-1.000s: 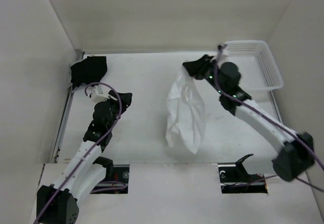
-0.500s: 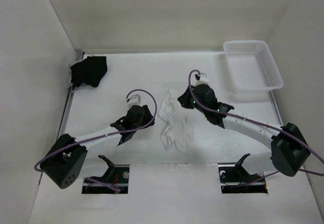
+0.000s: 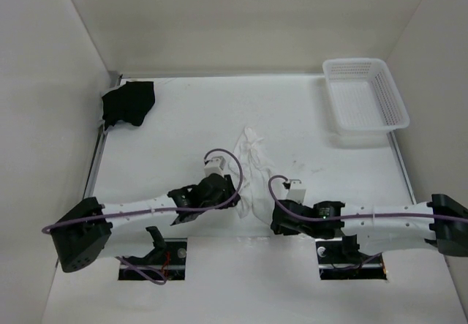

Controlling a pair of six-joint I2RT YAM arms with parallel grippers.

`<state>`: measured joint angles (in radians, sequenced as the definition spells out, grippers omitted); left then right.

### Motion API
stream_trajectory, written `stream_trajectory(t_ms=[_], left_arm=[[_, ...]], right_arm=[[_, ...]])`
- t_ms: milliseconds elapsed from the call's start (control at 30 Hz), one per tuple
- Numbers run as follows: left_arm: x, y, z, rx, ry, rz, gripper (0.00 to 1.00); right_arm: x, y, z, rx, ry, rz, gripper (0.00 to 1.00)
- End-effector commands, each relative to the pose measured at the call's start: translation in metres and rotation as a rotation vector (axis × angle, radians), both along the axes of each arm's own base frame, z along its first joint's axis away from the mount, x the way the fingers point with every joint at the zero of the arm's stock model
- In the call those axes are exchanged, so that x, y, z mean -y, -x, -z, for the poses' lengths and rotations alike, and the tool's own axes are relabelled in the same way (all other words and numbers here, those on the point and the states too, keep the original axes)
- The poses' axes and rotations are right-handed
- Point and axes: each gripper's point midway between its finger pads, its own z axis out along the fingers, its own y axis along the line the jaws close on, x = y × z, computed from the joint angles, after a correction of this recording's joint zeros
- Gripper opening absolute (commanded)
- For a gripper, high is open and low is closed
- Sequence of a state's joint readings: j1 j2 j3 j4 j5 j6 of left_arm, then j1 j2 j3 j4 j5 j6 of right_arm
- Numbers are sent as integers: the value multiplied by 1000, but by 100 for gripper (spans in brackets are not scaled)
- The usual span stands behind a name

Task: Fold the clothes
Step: Flatten the tank top out

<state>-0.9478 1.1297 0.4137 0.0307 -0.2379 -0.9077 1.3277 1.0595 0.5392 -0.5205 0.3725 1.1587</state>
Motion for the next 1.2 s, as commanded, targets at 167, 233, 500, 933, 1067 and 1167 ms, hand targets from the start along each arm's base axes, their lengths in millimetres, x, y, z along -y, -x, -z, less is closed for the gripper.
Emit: stream_trajectory(t_ms=[167,233,500,933,1067,1167], left_arm=[[25,37,36,-141,-48,-15,40],[29,33,35,-133,-21,-25,40],[15,38,31,-125,37,-82,36],[30,62,40,-213,73,-68,32],[30,63,45,-227,80,-85,23],[25,59,43,-220,92,-104,16]], right_arm=[[8,4,16,-45,32,124,47],[3,-1,18,-37,14,140,46],[-12,-26,13,11,-66,212,45],[-20,-31,31,-14,-37,224,25],[-18,-32,27,-6,-50,232,15],[-16,-33,23,9,-61,235,13]])
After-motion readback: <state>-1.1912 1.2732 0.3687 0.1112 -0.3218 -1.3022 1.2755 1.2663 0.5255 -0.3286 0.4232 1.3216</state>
